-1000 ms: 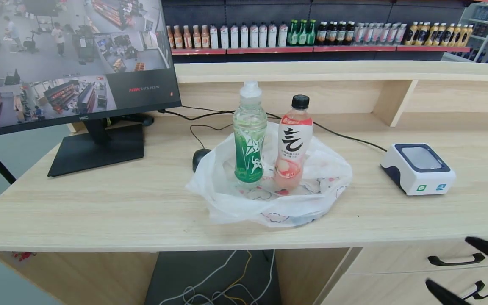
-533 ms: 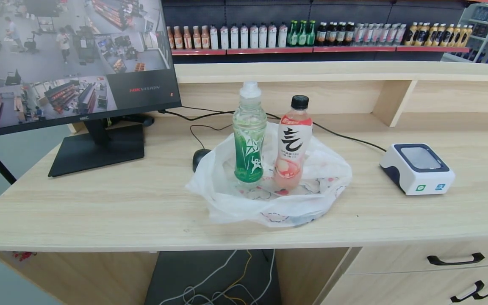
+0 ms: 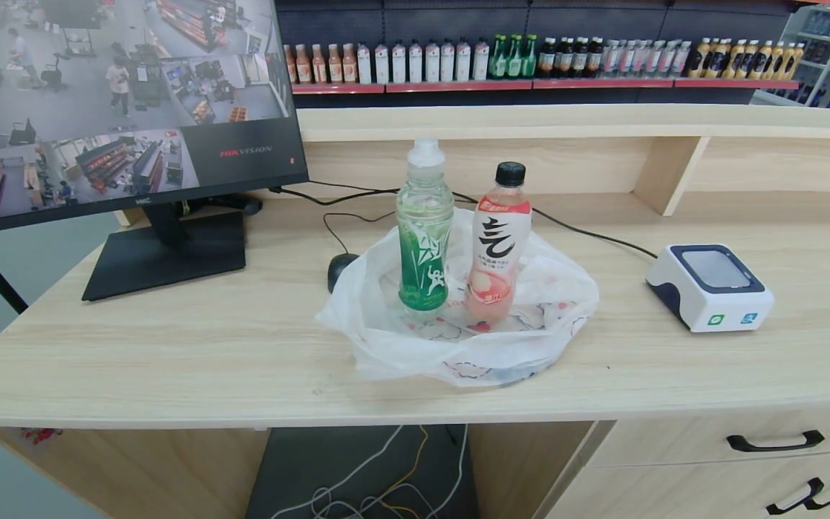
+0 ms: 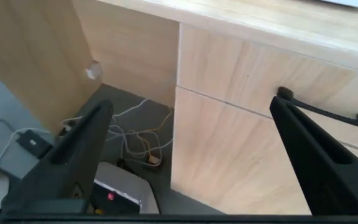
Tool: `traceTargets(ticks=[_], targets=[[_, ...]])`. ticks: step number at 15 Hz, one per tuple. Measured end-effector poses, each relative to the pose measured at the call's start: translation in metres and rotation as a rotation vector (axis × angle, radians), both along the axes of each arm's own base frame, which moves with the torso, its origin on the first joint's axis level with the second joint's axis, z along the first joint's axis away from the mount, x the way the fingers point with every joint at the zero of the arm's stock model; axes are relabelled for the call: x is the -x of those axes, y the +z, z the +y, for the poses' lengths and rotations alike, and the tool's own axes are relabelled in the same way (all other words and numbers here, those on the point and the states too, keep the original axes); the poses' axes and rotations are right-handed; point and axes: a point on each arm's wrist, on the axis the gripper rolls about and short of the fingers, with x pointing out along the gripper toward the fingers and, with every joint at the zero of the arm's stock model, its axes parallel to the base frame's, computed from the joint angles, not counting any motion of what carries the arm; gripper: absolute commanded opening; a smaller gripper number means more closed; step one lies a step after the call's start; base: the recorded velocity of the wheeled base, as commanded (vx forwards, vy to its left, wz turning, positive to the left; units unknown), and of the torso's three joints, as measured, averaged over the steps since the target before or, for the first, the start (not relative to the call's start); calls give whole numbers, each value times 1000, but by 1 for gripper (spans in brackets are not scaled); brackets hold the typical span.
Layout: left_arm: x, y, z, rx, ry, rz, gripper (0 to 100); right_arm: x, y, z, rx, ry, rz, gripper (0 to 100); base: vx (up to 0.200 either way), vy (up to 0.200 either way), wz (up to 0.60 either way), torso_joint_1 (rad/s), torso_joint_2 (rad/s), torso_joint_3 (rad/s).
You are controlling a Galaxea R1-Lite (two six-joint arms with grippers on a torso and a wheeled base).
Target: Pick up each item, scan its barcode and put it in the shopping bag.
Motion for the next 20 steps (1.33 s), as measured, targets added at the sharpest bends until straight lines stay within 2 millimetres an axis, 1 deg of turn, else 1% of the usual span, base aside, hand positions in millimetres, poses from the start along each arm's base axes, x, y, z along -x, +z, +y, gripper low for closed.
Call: traceTargets(ticks=[2,4,6,9,12,16,20], targets=[[0,0,0,0,0,0,100,0,0,2,0,-153,-2,100,0,0,0,0,0,0],[0,0,0,-1,-1,0,100,3,0,3,-5,-220,-45,100,0,0,0,0,0,0],[0,0,0,-1,-1,0,100,7,0,2,-9,-275,-123,100,0,0,0,0,0,0],[0,0,0,0,0,0,100,10,-4,3,-23,-225,-130,100,0,0,0,0,0,0],[0,0,0,0,0,0,100,11,-3,3,-58,-208,-136,100,-200,0,0,4,-1,1],[0,0,0,0,0,0,100,9,-7,3,-120,-213,-120,100,0,0,0,0,0,0],[0,0,0,0,0,0,100,9,-8,3,-130,-212,-116,100,0,0,0,0,0,0]])
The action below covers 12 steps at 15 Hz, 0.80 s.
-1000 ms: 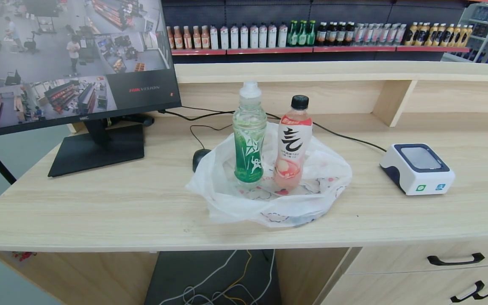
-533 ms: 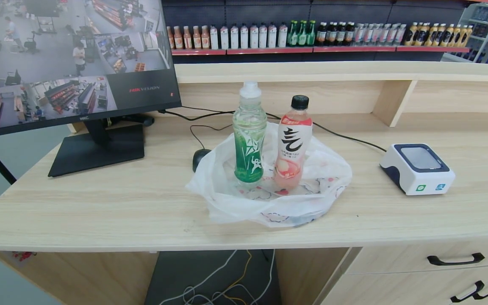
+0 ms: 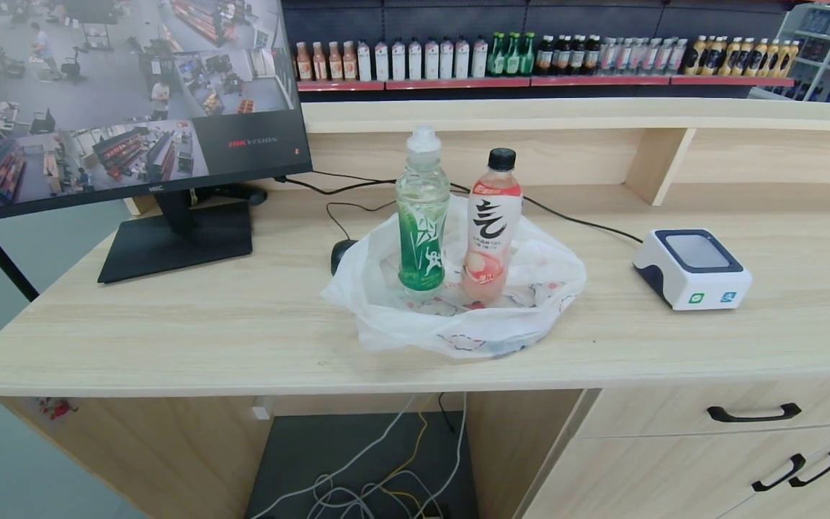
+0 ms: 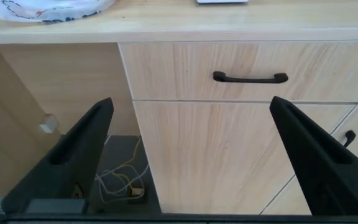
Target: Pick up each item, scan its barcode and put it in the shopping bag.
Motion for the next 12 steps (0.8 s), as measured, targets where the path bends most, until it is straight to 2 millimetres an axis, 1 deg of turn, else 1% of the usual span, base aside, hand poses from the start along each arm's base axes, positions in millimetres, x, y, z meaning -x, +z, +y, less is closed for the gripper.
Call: traceTargets(ticks=[11,12], targets=[[0,0,0,1,0,0,100,0,0,0,0,0,0,100,0,0,0,0,0,0],[0,0,0,0,0,0,100,0,0,0,0,0,0,100,0,-200,0,2,7,12]])
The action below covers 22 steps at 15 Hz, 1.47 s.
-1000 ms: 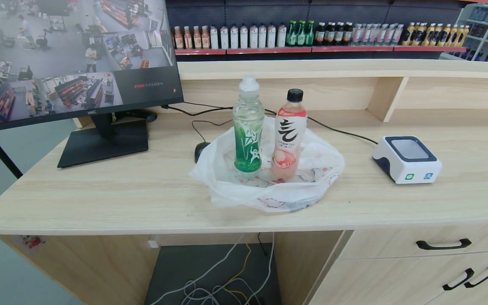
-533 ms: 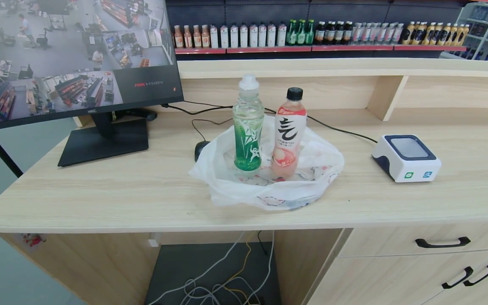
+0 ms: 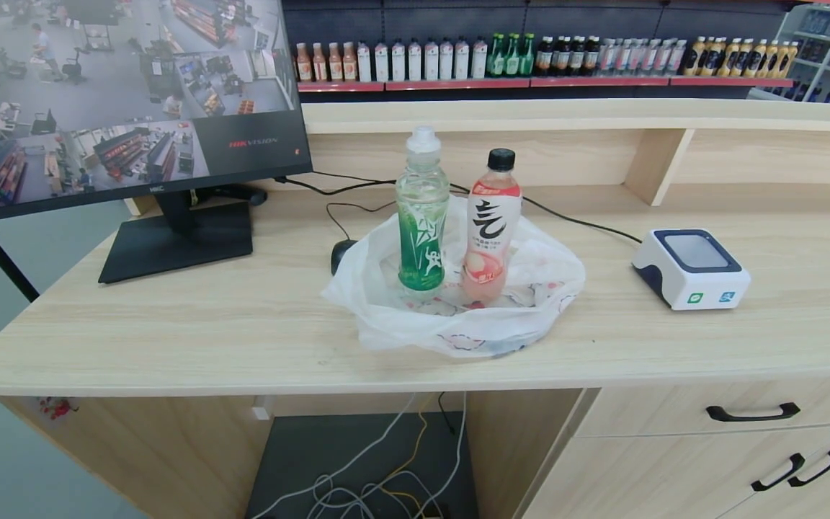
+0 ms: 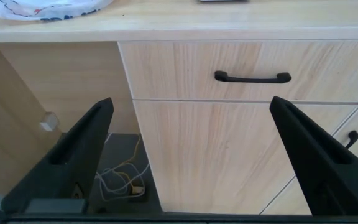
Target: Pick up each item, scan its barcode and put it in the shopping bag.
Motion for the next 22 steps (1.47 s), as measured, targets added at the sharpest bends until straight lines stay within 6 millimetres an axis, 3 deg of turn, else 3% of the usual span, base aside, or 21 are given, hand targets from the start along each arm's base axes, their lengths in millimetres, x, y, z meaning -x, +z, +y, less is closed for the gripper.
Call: traceTargets(ticks=[22], targets=[[0,0,0,-7,-2,0,100,0,0,0,-1,1,1,100,0,-200,0,4,0,3]])
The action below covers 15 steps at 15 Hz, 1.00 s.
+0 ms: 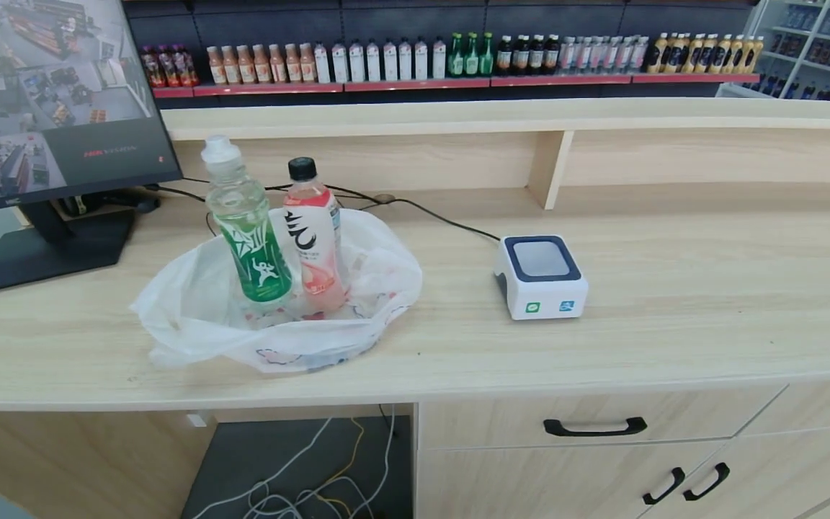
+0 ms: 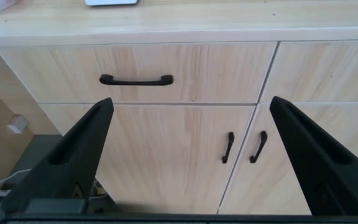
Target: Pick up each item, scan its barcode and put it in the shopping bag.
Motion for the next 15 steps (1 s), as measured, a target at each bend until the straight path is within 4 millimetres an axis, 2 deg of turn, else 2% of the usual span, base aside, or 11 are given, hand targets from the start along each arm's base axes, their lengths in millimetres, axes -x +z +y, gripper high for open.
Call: traceTargets(ticks=[4,15], targets=[[0,0,0,0,0,0,100,0,0,0,0,0,0,100,0,-200,0,0,4,4],[0,0,0,3,0,0,100,0,0,0,0,0,1,100,0,0,0,0,0,0]])
